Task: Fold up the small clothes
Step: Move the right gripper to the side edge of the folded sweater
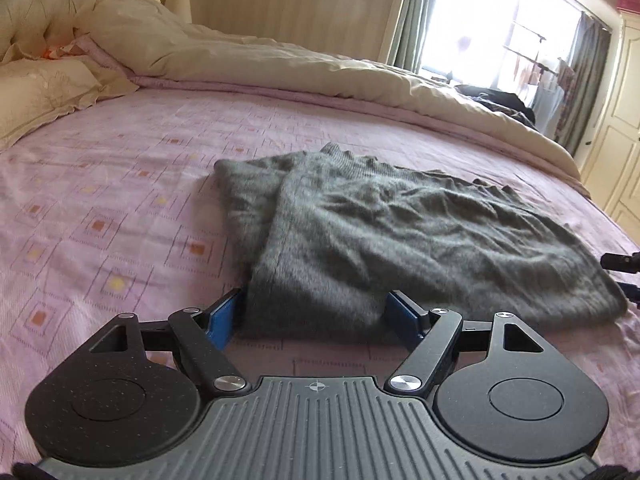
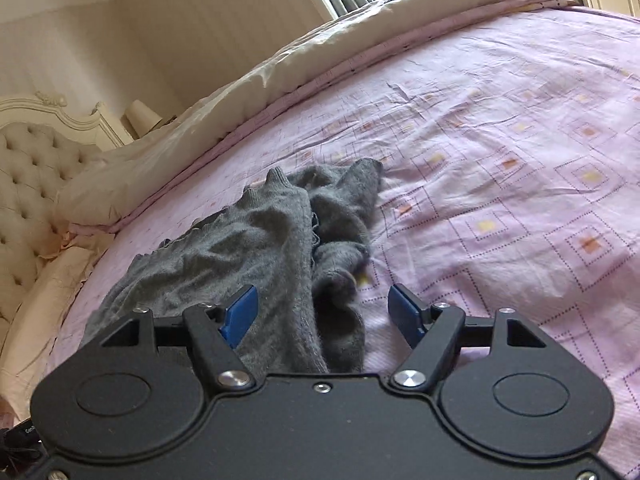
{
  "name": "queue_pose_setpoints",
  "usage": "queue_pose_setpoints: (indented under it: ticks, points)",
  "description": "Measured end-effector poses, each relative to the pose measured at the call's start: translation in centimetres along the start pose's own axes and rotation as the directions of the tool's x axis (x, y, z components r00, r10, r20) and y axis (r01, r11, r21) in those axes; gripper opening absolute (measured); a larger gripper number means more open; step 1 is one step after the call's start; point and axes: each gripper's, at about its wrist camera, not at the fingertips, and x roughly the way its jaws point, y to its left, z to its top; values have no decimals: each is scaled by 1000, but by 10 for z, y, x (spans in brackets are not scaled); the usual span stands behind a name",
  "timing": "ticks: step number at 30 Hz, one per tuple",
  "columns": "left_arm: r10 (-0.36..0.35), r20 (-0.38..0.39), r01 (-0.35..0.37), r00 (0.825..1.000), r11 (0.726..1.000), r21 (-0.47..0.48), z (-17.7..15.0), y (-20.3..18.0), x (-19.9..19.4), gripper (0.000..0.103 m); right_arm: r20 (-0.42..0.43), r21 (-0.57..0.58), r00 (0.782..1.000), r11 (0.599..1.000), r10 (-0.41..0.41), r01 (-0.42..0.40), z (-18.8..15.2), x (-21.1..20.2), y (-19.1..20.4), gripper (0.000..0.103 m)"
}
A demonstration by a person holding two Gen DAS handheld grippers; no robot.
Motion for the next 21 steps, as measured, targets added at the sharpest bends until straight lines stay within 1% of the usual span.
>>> queue_pose_setpoints:
  ticks: [1,2,6,10,12,15,17,19,20,21]
  points:
    - [5,13,-6,1000,1000,5,-4,1,-3,75,-6,1,1000,1000,12,-12,0,1,0,79]
    - [7,14,-7,1000,1000,7,-6,1,-4,75,-11,2,1000,1000,21,-21,0,3,0,80]
    - [15,10,-15,1000,1000,20,-5,-1,-2,77,-48,17,996,997,79,-78,9,22,2,80]
    - [8,-8,-8,1000,1000,24,-3,-3,-3,77,-62,58,991,992,119,-116,19,43,2,80]
    - [-7,-18,7,1000,1000,6,-1,-1,-6,77,-45,117,990,984,137,-131,23,48,-2,80]
    - [-16,-33,16,999,1000,-10,2,-2,-12,76,-4,216,987,964,161,-157,22,41,-13,79]
    - [-34,-30,34,999,999,-15,8,-5,-19,76,24,237,990,961,142,-144,19,31,-19,79]
    - [-48,-25,48,999,999,1,16,-13,-25,76,52,254,990,957,129,-138,17,19,-27,79]
    - [-58,-22,58,998,998,14,21,-18,-28,76,61,266,990,954,125,-137,16,14,-30,77]
    - [-71,-14,71,997,997,25,26,-23,-31,76,62,278,990,951,125,-138,15,12,-34,66]
